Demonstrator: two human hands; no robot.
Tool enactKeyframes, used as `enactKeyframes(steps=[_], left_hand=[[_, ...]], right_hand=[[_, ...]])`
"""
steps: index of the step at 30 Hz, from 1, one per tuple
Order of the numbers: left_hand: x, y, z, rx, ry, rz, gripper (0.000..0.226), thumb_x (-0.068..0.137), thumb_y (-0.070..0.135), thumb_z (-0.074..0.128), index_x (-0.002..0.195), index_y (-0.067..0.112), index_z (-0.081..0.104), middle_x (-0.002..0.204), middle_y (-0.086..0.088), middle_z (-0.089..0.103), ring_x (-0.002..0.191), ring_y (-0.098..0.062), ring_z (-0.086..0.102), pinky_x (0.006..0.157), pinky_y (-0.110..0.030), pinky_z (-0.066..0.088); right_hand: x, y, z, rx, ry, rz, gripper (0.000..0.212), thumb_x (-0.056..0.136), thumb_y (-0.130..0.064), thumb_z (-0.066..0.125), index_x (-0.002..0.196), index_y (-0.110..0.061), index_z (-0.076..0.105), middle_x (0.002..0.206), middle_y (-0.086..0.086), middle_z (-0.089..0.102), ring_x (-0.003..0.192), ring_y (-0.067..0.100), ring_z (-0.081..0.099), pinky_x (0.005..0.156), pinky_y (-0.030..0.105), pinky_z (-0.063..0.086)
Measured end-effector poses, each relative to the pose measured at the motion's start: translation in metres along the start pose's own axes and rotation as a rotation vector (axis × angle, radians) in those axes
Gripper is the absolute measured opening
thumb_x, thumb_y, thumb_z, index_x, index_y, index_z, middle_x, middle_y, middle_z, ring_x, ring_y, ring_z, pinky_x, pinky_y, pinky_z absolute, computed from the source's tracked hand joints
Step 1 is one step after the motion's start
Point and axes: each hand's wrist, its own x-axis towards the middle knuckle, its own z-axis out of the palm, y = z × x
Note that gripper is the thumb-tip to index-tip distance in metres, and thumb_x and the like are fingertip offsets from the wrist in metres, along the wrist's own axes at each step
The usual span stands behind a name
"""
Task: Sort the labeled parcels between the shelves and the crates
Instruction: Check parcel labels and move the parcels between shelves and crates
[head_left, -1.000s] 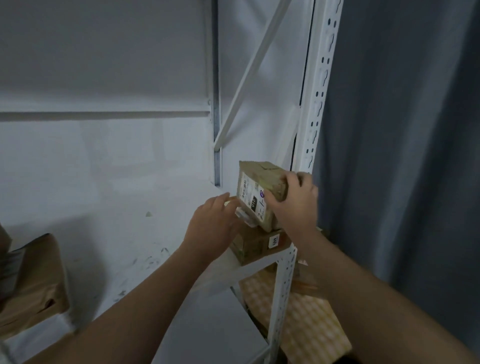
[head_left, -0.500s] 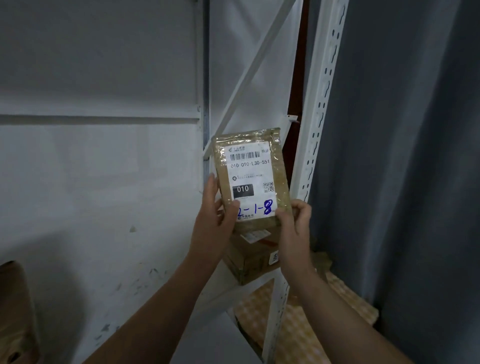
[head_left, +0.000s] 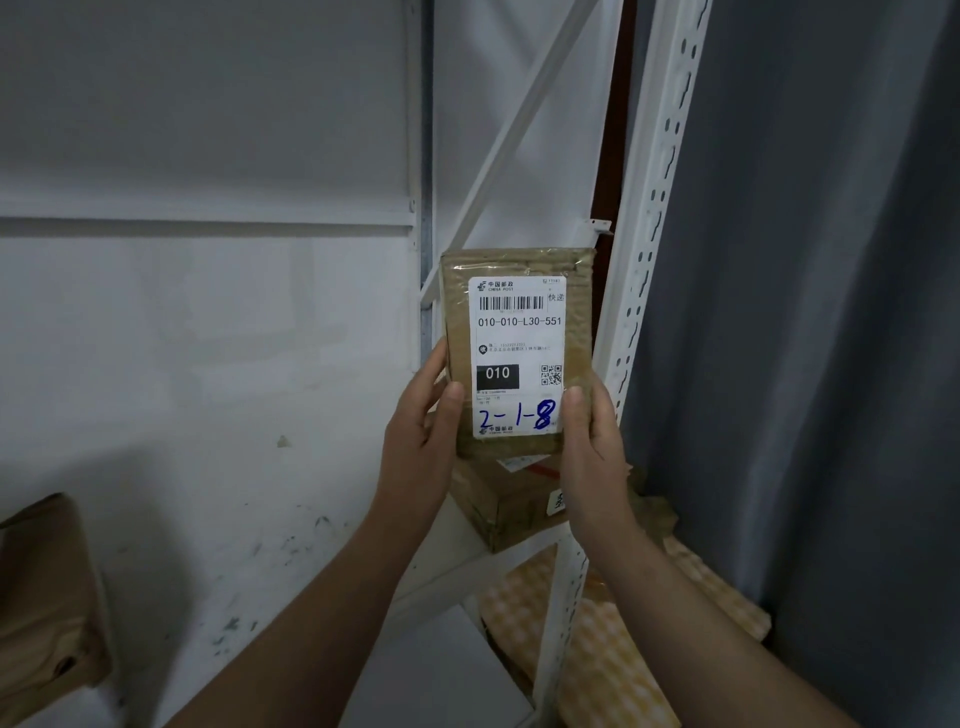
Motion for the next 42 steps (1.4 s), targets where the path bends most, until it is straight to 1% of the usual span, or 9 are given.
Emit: enactKeyframes(steps=[3, 6, 10, 15, 19, 25, 30, 34, 42], left_hand=[[-0.010, 0.007, -0.008, 0.070, 0.043, -0.056, 0.049, 0.093, 0.032, 0.050, 0.139, 0.041, 0.032, 0.120, 0.008, 0.039, 0.110, 0.015, 0.044, 0.074, -0.008, 0.050], [-0.033, 0.012, -0.029, 0.185, -0.034, -0.116, 0.093, 0.072, 0.052, 0.066, 0.147, 0.040, 0.013, 0.123, 0.014, 0.030, 0.124, 0.000, 0.036, 0.088, -0.013, 0.047], [-0.070, 0.015, -0.072, 0.419, -0.112, -0.048, 0.121, 0.067, 0.034, 0.083, 0.142, 0.049, -0.010, 0.137, 0.034, 0.019, 0.133, -0.001, 0.026, 0.097, -0.006, 0.035], [-0.114, 0.027, -0.116, 0.857, 0.110, 0.048, 0.072, 0.080, 0.008, 0.073, 0.134, 0.041, 0.040, 0.148, 0.006, 0.016, 0.120, 0.003, 0.040, 0.097, -0.006, 0.036], [-0.137, 0.039, -0.137, 1.090, 0.192, -0.050, 0.041, 0.083, 0.007, 0.069, 0.121, 0.021, 0.060, 0.142, -0.011, 0.034, 0.113, -0.022, 0.056, 0.093, -0.031, 0.046], [-0.135, 0.049, -0.156, 1.404, 0.083, -0.120, 0.031, 0.082, 0.011, 0.070, 0.113, 0.011, 0.067, 0.113, -0.011, 0.062, 0.089, -0.037, 0.061, 0.069, -0.040, 0.053], [-0.137, 0.039, -0.162, 1.723, -0.007, -0.051, 0.027, 0.064, 0.013, 0.082, 0.089, 0.018, 0.071, 0.083, -0.001, 0.066, 0.076, -0.028, 0.060, 0.071, -0.035, 0.030], [-0.142, 0.033, -0.159, 1.758, -0.026, -0.065, 0.017, 0.072, 0.021, 0.079, 0.084, 0.017, 0.068, 0.081, -0.001, 0.064, 0.072, -0.025, 0.060, 0.073, -0.036, 0.027], [-0.125, 0.037, -0.127, 1.629, -0.043, -0.019, 0.010, 0.080, 0.022, 0.069, 0.085, 0.013, 0.069, 0.090, -0.005, 0.065, 0.084, -0.030, 0.060, 0.080, -0.042, 0.040]], right_hand=[[-0.004, -0.001, 0.003, -0.013, -0.014, 0.013, 0.041, 0.090, -0.060, 0.038, 0.124, -0.040, 0.048, 0.124, 0.000, 0.056, 0.102, 0.015, 0.065, 0.076, 0.041, 0.059], [-0.013, -0.003, 0.017, -0.039, -0.047, -0.026, 0.044, 0.089, -0.058, 0.040, 0.126, -0.036, 0.048, 0.119, -0.005, 0.056, 0.098, 0.002, 0.063, 0.070, 0.020, 0.057], [-0.033, -0.003, 0.051, 0.019, -0.145, -0.027, 0.025, 0.092, -0.046, 0.043, 0.112, -0.034, 0.052, 0.101, -0.011, 0.065, 0.087, -0.006, 0.064, 0.064, 0.012, 0.052], [-0.067, 0.006, 0.097, 0.058, -0.279, -0.016, 0.038, 0.093, -0.035, 0.053, 0.128, -0.023, 0.043, 0.111, -0.008, 0.061, 0.095, -0.001, 0.064, 0.067, 0.019, 0.056], [-0.091, 0.019, 0.122, -0.056, -0.452, -0.147, 0.033, 0.094, -0.026, 0.057, 0.126, -0.022, 0.053, 0.121, -0.004, 0.056, 0.108, -0.002, 0.051, 0.087, 0.012, 0.043], [-0.104, 0.035, 0.135, -0.112, -0.638, -0.218, 0.046, 0.082, -0.006, 0.069, 0.125, -0.019, 0.058, 0.125, 0.002, 0.050, 0.116, 0.009, 0.049, 0.097, 0.012, 0.037], [-0.103, 0.043, 0.142, -0.193, -0.704, -0.257, 0.043, 0.080, 0.000, 0.069, 0.119, -0.014, 0.063, 0.119, -0.001, 0.045, 0.103, 0.006, 0.049, 0.092, 0.013, 0.039], [-0.101, 0.048, 0.139, -0.231, -0.760, -0.261, 0.041, 0.082, 0.001, 0.067, 0.120, -0.014, 0.064, 0.112, -0.001, 0.045, 0.094, 0.013, 0.053, 0.086, 0.001, 0.033], [-0.092, 0.039, 0.100, -0.328, -0.724, -0.309, 0.055, 0.081, 0.001, 0.056, 0.135, -0.010, 0.050, 0.132, 0.006, 0.051, 0.123, 0.019, 0.047, 0.104, 0.026, 0.036]])
